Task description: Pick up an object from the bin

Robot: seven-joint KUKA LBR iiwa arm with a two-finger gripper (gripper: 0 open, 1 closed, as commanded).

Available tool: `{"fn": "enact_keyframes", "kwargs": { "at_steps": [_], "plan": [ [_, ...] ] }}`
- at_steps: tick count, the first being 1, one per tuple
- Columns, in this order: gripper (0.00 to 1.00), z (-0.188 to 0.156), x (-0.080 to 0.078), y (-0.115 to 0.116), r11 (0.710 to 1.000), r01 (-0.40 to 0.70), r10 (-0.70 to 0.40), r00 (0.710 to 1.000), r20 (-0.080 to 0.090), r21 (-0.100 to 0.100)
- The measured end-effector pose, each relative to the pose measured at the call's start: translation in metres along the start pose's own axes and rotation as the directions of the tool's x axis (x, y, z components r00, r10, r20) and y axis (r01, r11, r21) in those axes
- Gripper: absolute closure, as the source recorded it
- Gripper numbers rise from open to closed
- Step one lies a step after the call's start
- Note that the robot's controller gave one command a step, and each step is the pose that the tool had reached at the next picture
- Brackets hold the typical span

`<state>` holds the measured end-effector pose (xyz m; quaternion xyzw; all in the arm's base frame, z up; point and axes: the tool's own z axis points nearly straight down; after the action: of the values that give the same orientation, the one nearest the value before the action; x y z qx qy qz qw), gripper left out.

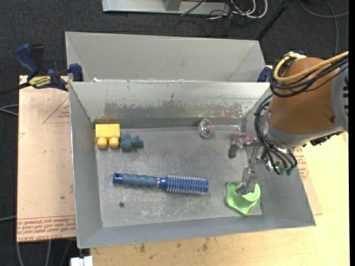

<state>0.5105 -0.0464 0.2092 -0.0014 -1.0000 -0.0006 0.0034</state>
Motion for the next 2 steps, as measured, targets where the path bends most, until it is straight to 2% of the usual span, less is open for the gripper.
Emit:
{"fn": "enact_keyframes", "kwargs": {
  "at_steps": [1, 2],
  "plan": [
    [0.00, 0.072, 0.012, 0.078, 1.000, 0.011, -0.011, 1.000, -0.001, -0.003],
    [0.00, 0.143, -0.022, 0.086, 1.000, 0.025, -0.025, 1.000, 0.003, 0.000]
  ]
}}
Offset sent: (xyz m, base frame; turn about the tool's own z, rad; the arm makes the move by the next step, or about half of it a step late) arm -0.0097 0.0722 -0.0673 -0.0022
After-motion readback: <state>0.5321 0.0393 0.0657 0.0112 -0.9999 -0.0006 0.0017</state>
